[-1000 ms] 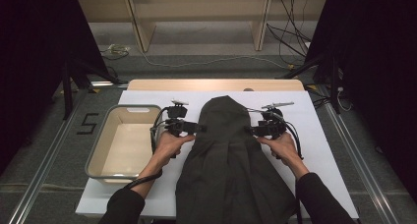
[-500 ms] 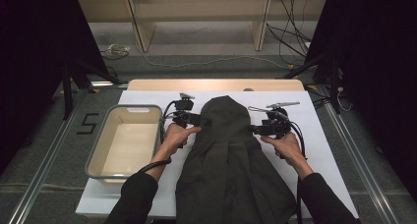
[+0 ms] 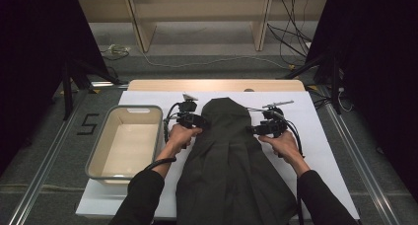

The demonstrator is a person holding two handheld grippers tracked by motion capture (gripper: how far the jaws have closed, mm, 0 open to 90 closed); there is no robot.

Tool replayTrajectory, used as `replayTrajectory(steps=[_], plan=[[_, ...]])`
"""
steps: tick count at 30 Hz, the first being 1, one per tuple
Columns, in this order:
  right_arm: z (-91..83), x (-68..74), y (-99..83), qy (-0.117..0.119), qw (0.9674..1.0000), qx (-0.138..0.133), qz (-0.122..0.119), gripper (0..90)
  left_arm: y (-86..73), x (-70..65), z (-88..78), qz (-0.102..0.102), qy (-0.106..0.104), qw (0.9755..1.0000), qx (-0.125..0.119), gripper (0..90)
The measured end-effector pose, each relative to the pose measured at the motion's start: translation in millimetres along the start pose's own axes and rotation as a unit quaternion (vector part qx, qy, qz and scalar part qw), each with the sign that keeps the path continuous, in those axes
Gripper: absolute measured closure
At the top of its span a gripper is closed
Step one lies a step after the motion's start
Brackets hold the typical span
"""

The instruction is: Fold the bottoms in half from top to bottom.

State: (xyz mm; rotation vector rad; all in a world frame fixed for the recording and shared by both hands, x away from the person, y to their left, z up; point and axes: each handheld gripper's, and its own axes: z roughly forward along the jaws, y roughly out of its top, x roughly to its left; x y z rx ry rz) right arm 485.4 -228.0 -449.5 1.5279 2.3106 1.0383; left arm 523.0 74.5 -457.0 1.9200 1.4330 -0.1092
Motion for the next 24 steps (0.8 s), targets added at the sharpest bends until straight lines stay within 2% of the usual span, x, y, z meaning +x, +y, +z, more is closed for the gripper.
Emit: replayTrajectory(steps=[2, 6, 8, 12, 19, 24], plan=[[1.9, -1.5, 3.6, 0.010, 0.9999, -0.004, 0.012, 27.9, -0.4, -1.9, 0.2, 0.004, 0.002, 1.0000, -0.004, 77.3], [6.6, -1.7, 10.6, 0.011, 0.9997, 0.000, 0.020, 27.9, -1.2, -4.3, -0.9, 0.019, 0.010, 0.9997, -0.008, 80.0], [10.2, -2.1, 13.1, 0.009, 0.9996, 0.006, 0.025, 27.9, -1.4, -5.2, -1.8, 0.014, 0.014, 0.9997, -0.014, 80.3], [20.2, -1.7, 16.5, 0.011, 0.9992, 0.023, 0.030, 27.3, -2.2, -6.2, -2.3, 0.022, 0.025, 0.9993, -0.017, 80.6], [33.9, 1.9, 20.8, 0.006, 0.9984, 0.049, 0.027, 27.2, -2.8, -2.7, -1.8, 0.020, 0.034, 0.9991, -0.015, 80.6], [39.8, 1.2, 24.2, 0.005, 0.9977, 0.061, 0.031, 27.2, -3.0, -0.8, -0.5, 0.009, 0.033, 0.9993, -0.012, 80.3]])
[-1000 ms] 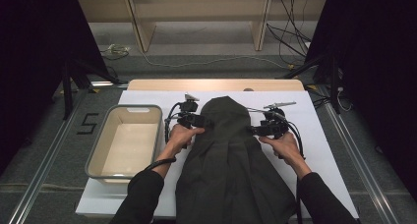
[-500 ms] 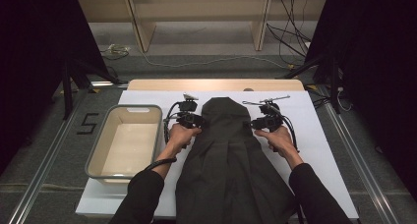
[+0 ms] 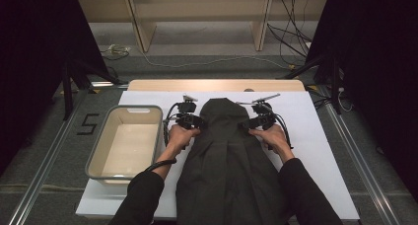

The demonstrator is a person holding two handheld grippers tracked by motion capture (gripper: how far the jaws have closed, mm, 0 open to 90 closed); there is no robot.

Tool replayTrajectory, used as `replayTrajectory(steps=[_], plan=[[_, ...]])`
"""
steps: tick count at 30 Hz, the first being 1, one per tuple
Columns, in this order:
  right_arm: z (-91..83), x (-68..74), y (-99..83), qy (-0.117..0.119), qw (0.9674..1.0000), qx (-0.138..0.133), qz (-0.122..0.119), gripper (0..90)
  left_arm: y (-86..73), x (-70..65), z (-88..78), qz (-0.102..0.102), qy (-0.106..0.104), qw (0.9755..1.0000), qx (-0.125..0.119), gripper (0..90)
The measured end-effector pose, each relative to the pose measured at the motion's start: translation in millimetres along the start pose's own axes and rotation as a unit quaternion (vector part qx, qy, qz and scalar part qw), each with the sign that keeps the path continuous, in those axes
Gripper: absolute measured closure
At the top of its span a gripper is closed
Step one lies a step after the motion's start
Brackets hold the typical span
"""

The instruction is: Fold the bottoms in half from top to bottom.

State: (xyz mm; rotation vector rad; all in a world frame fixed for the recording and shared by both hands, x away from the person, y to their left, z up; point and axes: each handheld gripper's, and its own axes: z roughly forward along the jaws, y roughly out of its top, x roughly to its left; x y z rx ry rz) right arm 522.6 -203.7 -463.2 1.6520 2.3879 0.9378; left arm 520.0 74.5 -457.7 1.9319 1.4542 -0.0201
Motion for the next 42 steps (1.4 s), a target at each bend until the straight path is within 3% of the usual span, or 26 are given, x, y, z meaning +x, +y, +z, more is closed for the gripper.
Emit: replayTrajectory(steps=[6, 17, 24, 29, 33, 36, 42], plan=[[11.3, 7.6, 3.9, -0.013, 0.9996, 0.026, -0.005, 27.2, -0.2, 0.1, 1.2, 0.004, 0.005, 1.0000, 0.003, 75.8], [19.8, 19.2, 11.6, -0.043, 0.9978, 0.045, -0.023, 30.3, 0.7, 1.2, 2.5, 0.005, 0.010, 0.9999, 0.010, 71.4], [19.5, 21.9, 13.3, -0.042, 0.9979, 0.048, -0.010, 46.9, 5.4, -4.1, 5.0, 0.014, 0.017, 0.9996, 0.016, 64.9], [19.3, 20.6, 13.9, -0.029, 0.9982, 0.052, -0.007, 59.4, 6.2, -6.9, 3.9, 0.030, 0.013, 0.9994, 0.014, 78.0], [18.5, 19.0, 14.1, -0.014, 0.9985, 0.053, 0.000, 72.3, 6.2, -8.1, 3.1, 0.033, 0.010, 0.9994, 0.009, 80.2], [18.4, 19.0, 14.3, -0.010, 0.9986, 0.052, -0.008, 79.3, 6.2, -9.9, 1.2, 0.042, 0.009, 0.9991, 0.002, 81.0], [10.7, 19.7, 17.2, -0.004, 0.9990, 0.036, -0.025, 85.8, 14.2, -13.7, -11.3, 0.060, -0.010, 0.9979, -0.022, 81.5]])
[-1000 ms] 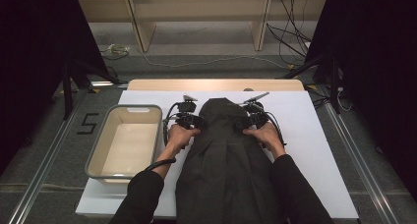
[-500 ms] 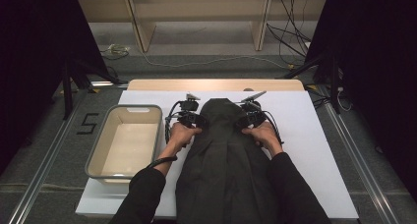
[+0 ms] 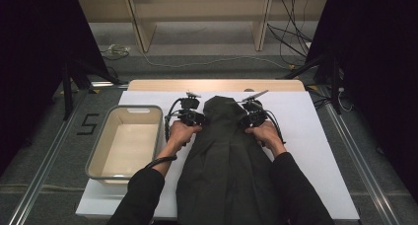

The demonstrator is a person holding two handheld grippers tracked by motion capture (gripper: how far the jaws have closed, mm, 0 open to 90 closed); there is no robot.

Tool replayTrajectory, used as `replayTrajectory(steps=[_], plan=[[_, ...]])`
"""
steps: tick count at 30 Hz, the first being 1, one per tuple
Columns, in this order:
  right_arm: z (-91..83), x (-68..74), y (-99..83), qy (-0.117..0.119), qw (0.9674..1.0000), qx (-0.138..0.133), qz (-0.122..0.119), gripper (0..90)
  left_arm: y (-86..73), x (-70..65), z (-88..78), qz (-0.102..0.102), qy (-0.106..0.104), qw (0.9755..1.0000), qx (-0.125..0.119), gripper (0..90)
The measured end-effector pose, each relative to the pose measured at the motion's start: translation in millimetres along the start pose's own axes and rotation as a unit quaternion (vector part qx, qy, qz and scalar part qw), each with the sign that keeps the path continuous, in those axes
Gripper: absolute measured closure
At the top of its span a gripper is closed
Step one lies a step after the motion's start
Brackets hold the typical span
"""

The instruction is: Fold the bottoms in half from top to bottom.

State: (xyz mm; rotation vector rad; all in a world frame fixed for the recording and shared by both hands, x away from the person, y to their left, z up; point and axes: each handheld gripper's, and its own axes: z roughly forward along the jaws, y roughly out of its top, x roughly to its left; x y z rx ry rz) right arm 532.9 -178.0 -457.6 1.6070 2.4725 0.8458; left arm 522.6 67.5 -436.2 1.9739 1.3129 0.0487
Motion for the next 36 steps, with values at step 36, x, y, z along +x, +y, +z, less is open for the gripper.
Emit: replayTrajectory(steps=[36], plan=[[-96.6, 5.9, 18.2, -0.049, 0.9797, -0.172, -0.090, 87.0, 37.1, -38.9, -47.3, 0.119, -0.014, 0.9860, -0.117, 81.2]])
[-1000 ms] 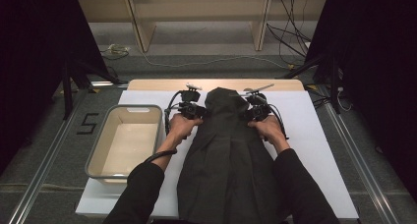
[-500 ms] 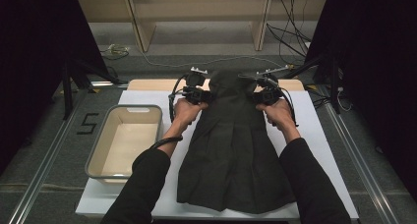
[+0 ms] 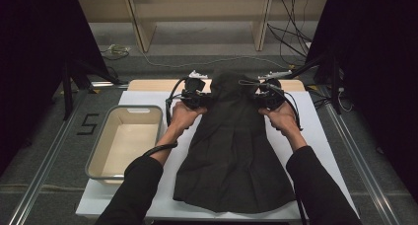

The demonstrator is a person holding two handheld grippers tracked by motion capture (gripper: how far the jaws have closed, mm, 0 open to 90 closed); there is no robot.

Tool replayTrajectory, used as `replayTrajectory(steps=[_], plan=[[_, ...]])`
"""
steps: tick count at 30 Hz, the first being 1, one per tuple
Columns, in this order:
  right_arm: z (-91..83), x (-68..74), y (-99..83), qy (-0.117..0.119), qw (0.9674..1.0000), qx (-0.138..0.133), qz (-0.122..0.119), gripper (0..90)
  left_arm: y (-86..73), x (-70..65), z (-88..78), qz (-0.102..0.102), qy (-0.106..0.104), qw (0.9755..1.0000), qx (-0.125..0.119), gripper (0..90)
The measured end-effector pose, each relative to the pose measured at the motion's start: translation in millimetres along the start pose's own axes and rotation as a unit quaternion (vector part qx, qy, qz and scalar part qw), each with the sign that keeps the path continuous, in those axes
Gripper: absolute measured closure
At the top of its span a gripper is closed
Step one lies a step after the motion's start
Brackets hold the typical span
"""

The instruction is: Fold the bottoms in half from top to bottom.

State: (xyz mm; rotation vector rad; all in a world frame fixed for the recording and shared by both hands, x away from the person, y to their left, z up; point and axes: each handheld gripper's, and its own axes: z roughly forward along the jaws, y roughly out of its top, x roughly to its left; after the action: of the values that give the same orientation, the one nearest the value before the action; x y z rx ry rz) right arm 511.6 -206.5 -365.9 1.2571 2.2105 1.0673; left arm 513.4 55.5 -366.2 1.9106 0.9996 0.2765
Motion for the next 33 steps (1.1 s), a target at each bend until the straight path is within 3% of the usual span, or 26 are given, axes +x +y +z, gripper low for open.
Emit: replayTrajectory(steps=[8, 18, 22, 27, 33], plan=[[-30.1, 18.9, -14.3, 0.011, 0.9982, -0.045, -0.039, 87.0, -16.6, -9.0, -28.6, 0.017, -0.038, 0.9987, -0.028, 81.3], [-64.5, 43.1, -35.3, 0.026, 0.9941, -0.075, -0.073, 86.8, -36.4, -28.3, -62.3, 0.052, -0.065, 0.9960, -0.031, 81.1], [-72.8, 51.1, -42.7, 0.030, 0.9926, -0.079, -0.088, 86.7, -45.5, -31.8, -68.2, 0.059, -0.070, 0.9952, -0.035, 81.0], [-75.4, 57.6, -53.4, 0.033, 0.9923, -0.078, -0.091, 86.7, -60.9, -34.6, -69.6, 0.058, -0.080, 0.9941, -0.044, 80.8], [-76.3, 63.0, -67.1, 0.030, 0.9922, -0.080, -0.091, 86.6, -74.9, -38.9, -71.1, 0.063, -0.093, 0.9929, -0.039, 80.6]])
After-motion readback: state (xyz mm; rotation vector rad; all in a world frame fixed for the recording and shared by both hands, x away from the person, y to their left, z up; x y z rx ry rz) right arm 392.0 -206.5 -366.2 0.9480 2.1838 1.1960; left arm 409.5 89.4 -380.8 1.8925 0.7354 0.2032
